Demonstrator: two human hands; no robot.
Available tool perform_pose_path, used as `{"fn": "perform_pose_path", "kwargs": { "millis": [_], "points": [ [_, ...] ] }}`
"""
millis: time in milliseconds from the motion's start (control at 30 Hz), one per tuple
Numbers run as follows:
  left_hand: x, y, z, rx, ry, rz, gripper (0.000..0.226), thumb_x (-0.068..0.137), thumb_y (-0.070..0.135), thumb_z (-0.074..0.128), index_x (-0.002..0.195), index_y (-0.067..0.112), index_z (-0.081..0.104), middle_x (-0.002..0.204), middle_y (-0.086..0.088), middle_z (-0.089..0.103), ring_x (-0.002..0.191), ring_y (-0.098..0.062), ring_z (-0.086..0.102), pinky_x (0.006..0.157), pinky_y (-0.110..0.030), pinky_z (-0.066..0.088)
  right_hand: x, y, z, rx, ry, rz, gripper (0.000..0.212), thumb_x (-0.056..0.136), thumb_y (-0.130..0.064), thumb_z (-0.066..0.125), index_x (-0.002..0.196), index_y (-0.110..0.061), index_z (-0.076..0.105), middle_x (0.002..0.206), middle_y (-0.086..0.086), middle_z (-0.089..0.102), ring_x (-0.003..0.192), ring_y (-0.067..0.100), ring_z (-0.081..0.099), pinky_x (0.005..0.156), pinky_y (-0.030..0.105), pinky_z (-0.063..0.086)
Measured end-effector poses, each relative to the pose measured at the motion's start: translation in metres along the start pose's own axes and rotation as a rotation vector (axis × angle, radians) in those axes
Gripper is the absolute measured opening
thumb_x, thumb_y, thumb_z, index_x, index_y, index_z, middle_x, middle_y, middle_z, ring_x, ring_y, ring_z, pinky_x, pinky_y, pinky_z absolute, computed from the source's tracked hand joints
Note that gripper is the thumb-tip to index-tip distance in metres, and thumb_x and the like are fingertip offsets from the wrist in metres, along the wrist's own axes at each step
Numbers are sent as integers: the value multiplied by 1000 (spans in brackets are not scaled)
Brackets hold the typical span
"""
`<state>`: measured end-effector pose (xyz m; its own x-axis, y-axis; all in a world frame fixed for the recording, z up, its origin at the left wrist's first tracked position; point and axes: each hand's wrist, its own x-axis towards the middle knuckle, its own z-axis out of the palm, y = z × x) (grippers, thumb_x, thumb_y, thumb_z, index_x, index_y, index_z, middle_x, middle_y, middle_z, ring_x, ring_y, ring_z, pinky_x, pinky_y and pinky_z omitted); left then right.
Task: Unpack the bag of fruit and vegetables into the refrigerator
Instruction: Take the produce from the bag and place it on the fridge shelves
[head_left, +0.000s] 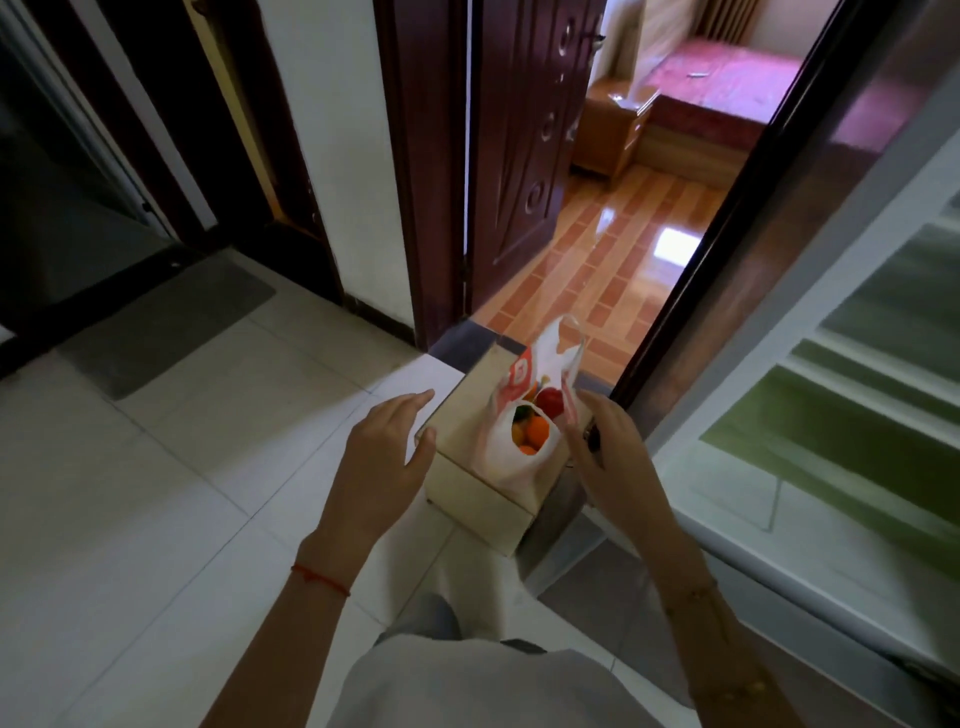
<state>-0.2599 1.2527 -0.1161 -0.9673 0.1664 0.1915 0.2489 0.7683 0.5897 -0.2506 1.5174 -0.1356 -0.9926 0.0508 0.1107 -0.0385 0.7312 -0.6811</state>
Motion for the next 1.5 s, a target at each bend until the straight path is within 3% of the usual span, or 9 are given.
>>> {"fn": "perform_pose_path", "kwargs": {
  "millis": [167,367,500,767,1000,1133,1267,1400,1500],
  "points": [
    [58,-13,28,-15,-97,60,45,97,39,44,133,16,57,129,-2,64,117,-16,59,100,-24,43,55,13,9,28,33,147,35,101,-43,46,131,-26,48,130,-11,52,109,-1,53,84,5,40],
    [125,-24,52,-49,-234,136,39,95,29,57,130,14,58,124,-5,65,109,-18,62,94,-30,52,113,31,24,100,132,264,38,99,-43,50,134,-32,45,137,-8,51,123,9,53,105,38,48],
    [155,-29,77,-114,-387,50,35,93,39,58,121,19,60,118,-1,65,102,-14,63,88,-30,57,152,38,27,33,179,291,35,99,-29,53,133,-29,46,140,-3,49,128,15,49,108,38,45],
    [174,-27,147,-235,-688,-193,29,95,42,56,109,18,64,112,-2,68,100,-17,64,84,-32,56,239,83,43,-83,111,436,54,97,-31,56,145,-13,39,149,7,40,136,25,42,110,40,42],
    [184,-22,190,-245,-680,-428,47,93,56,50,107,13,61,96,-2,63,85,-14,59,70,-25,46,285,121,64,-152,-26,479,50,98,-26,53,141,-5,41,143,15,45,127,32,48,101,40,44],
    [181,-24,206,-317,-687,-585,56,82,66,60,113,20,53,97,-1,66,86,-17,66,66,-23,49,295,139,76,-165,-92,488,47,95,-22,55,137,-5,43,139,15,48,123,32,50,98,42,46],
    [182,-24,221,-451,-680,-727,17,91,35,63,84,24,54,81,1,64,73,-14,65,63,-25,56,301,153,82,-125,-121,532,35,92,-22,59,123,-6,52,121,14,59,103,31,59,85,43,52],
    [195,-24,220,-473,-587,-773,16,93,25,60,94,10,65,92,-1,64,85,-15,60,58,-16,41,304,153,84,-93,-66,551,25,92,-27,62,94,-3,66,97,14,67,87,28,63,80,47,56],
    [206,-26,203,-430,-487,-738,14,95,20,58,97,10,68,92,-1,63,88,-15,58,53,-11,34,302,149,84,-47,-37,546,16,90,-21,64,88,-5,67,91,10,67,87,26,64,81,46,56]
  ]
}}
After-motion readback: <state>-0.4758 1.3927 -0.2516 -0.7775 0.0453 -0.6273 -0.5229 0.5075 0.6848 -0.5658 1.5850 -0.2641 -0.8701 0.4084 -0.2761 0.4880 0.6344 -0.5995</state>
